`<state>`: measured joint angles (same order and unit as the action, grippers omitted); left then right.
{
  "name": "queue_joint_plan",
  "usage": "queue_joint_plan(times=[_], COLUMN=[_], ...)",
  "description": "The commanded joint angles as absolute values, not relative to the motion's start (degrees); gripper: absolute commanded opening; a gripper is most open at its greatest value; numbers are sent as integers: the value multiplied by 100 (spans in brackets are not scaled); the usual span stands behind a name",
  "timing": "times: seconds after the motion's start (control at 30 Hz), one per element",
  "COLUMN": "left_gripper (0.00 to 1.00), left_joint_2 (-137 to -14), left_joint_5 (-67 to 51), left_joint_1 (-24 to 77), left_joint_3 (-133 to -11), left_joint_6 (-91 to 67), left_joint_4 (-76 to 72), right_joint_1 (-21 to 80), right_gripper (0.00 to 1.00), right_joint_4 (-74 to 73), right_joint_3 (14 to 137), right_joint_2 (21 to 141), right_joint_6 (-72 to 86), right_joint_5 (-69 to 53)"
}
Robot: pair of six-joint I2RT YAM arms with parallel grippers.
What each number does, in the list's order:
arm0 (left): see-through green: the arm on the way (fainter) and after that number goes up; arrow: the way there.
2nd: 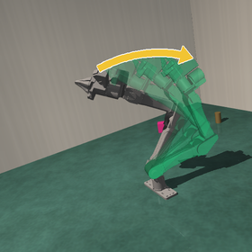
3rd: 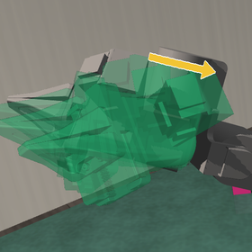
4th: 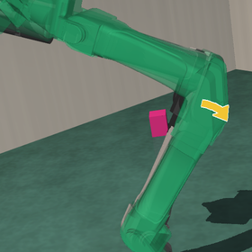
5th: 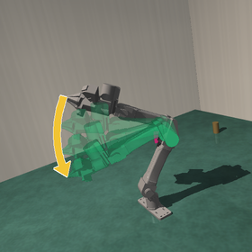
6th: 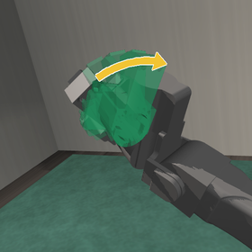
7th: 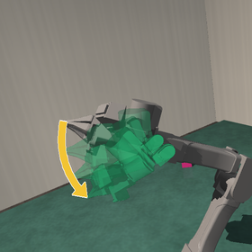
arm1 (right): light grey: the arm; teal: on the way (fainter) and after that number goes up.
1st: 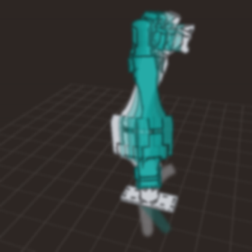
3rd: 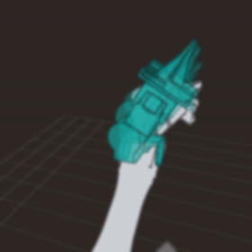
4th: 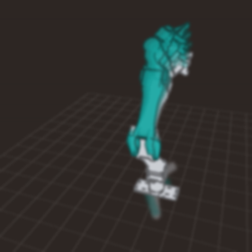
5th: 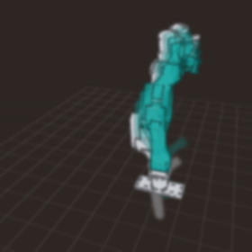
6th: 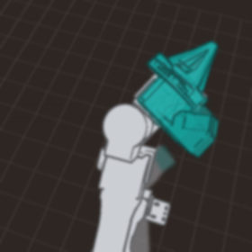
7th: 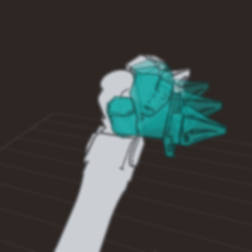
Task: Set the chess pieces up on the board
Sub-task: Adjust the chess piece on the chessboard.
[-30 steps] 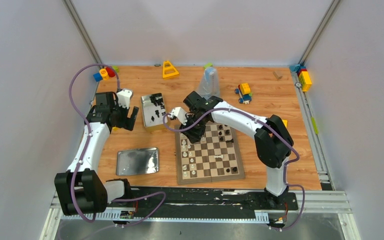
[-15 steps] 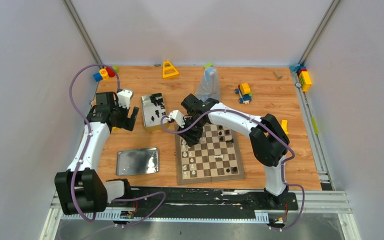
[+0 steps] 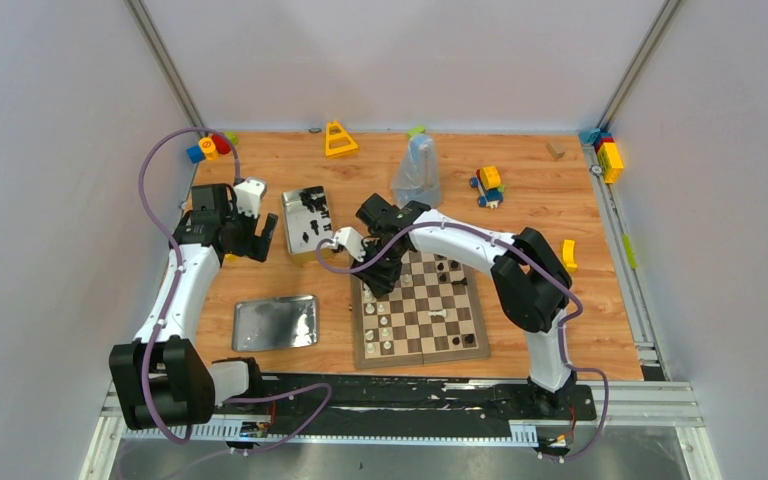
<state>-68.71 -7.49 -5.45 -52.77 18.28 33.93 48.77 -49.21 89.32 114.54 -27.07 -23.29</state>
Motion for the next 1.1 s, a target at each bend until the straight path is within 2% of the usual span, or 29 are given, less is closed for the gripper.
queue_joint_plan(times=[0.0,0.1,0.37,0.5,0.77,1.07], left_gripper=[98,98,98,98,98,98], left_joint_2=[-6849,-6855,-6855,-6862,-6864,-6896], left_joint_5=[-848,-844,-846,-844,-836,-843], left_joint_1=[-607,-612,-607,-608,-609,-613], left_joint_3=[-5368,-5371,-5362,-5357,-5355,-5355], left_joint_6=[1811,1815,1828,1834,1837,1837], left_joint_4=[3340,3340,3338,3335,3338,3340], right_joint_1=[4974,4988,4987,4987,4985,4983], right_gripper=[36,34,18,13,8,7], right_joint_4=[-4765,-4766,-4799,-4816,-4886,-4984], right_joint_3=[9207,9220,9180,9103,8977,8894], right_joint_2=[11579,11617,11572,11446,11313,11199], right_joint_6=[-2715,-2723,-2749,-2768,-2802,-2851], right_joint_5=[-2376,-2327,-2188,-2105,-2042,-2088])
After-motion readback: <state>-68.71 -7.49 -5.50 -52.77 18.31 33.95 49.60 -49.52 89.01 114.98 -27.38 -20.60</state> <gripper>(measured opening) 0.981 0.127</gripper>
